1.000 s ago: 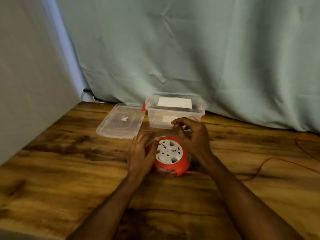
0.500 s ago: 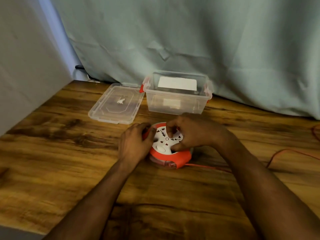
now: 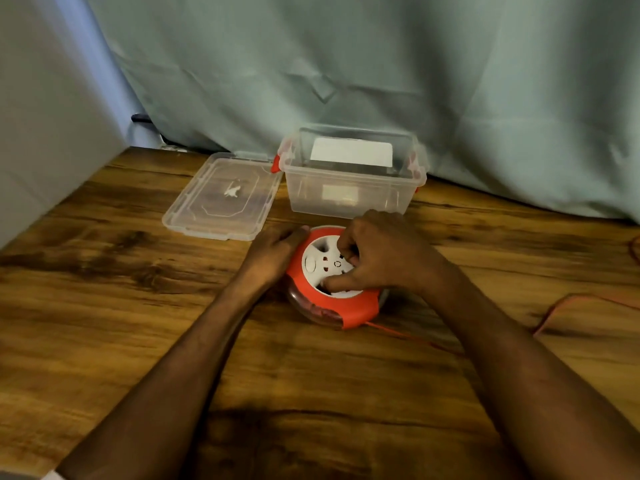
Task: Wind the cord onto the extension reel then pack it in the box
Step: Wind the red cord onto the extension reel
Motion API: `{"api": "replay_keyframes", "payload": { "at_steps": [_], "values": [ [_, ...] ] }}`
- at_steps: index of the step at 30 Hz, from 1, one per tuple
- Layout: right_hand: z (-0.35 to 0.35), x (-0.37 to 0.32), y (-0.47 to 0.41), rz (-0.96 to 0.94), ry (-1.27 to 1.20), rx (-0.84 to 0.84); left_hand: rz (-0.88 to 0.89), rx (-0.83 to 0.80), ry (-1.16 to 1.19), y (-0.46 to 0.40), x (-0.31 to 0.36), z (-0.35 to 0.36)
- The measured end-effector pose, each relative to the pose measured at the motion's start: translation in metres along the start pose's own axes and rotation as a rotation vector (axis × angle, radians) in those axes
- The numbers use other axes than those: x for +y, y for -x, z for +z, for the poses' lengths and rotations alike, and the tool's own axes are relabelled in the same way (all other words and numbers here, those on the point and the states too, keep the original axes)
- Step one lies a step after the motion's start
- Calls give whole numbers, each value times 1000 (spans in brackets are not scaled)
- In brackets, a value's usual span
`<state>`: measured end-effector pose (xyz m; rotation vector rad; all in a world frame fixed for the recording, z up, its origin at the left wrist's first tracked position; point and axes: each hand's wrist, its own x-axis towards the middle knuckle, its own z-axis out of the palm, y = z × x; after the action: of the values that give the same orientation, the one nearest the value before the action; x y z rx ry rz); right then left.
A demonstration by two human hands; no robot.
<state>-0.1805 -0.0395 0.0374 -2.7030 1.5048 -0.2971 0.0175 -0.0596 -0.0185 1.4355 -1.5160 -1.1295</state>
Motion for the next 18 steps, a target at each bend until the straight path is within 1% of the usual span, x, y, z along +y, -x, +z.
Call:
{"api": "replay_keyframes", "payload": {
  "at_steps": [2, 6, 8, 10, 13, 16, 18],
  "values": [
    [4, -4, -2, 10, -10, 36, 34, 10, 10, 0, -2, 0],
    [10, -11, -7, 81, -30, 43, 46, 43, 45, 0, -4, 0],
    [5, -11, -7, 62, -40, 37, 49, 47, 47, -1, -4, 0],
    [-7, -6, -5, 12, -88, 4, 61, 53, 27, -2, -5, 1],
    [-23, 10, 0, -56, -155, -97, 77, 50, -1, -3, -7, 1],
    [-26, 16, 3, -39, -167, -184, 77, 52, 10, -3, -8, 2],
    [-24, 17, 3, -29, -160, -184, 78, 58, 17, -2, -8, 2]
  ]
}}
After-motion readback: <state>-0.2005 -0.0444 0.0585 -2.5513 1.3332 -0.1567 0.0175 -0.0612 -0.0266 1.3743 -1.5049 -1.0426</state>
